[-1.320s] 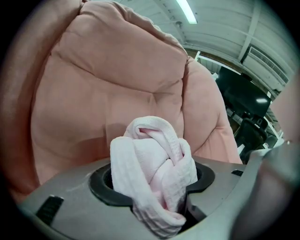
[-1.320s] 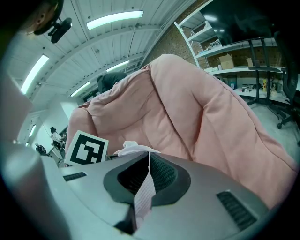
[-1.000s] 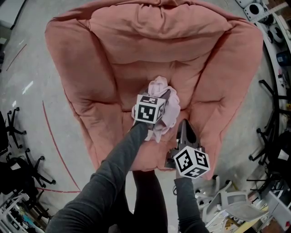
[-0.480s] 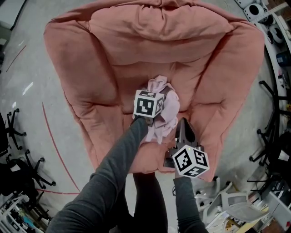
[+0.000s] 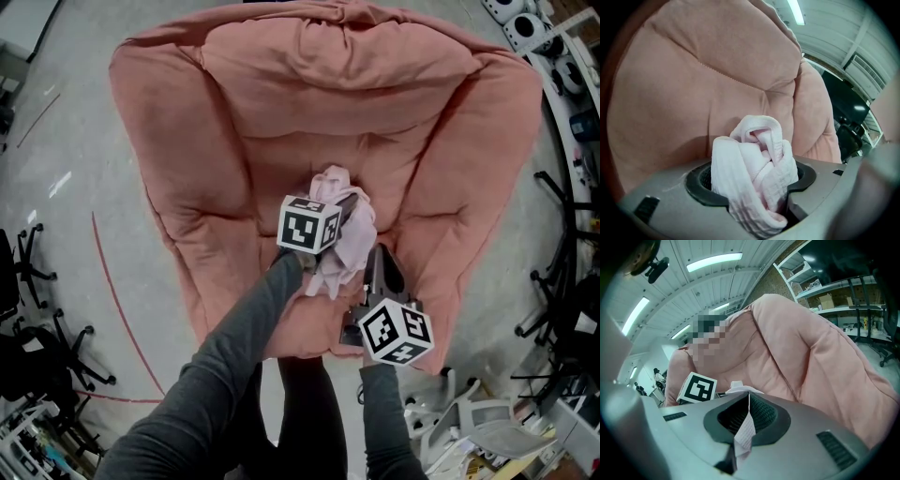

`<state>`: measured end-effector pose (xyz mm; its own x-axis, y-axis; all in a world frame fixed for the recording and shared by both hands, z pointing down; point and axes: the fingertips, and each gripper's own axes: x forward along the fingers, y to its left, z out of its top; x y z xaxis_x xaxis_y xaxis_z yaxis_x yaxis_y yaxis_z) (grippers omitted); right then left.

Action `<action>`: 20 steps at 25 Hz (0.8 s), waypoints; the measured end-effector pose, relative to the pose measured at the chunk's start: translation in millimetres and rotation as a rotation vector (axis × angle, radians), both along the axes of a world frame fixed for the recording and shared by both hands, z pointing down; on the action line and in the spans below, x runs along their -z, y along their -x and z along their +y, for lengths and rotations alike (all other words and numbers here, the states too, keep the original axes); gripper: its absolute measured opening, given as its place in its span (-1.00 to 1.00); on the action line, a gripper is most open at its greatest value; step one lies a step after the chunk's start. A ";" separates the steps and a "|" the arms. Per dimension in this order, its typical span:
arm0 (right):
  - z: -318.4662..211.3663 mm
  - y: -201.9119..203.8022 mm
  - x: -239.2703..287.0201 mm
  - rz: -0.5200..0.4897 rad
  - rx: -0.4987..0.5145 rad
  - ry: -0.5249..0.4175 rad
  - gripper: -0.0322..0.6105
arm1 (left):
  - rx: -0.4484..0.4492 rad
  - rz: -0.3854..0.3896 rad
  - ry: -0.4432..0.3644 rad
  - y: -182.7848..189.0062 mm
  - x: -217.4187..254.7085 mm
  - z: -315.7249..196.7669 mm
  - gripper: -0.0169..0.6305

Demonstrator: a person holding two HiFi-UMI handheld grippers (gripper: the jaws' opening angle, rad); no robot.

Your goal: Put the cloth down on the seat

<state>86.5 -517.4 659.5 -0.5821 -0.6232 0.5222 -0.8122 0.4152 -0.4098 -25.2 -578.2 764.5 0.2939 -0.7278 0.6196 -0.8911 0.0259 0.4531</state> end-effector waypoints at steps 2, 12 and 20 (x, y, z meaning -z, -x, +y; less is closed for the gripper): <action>2.7 -2.5 1.7 0.000 0.001 0.002 -0.87 | -0.008 -0.013 0.002 -0.9 4.3 4.9 0.08; 17.7 -17.5 22.2 -0.031 -0.035 -0.002 -0.87 | 0.042 -0.044 -0.060 22.0 50.5 36.6 0.18; 26.8 -27.1 54.3 -0.058 -0.049 -0.020 -0.87 | 0.129 -0.065 -0.118 41.7 98.2 59.9 0.18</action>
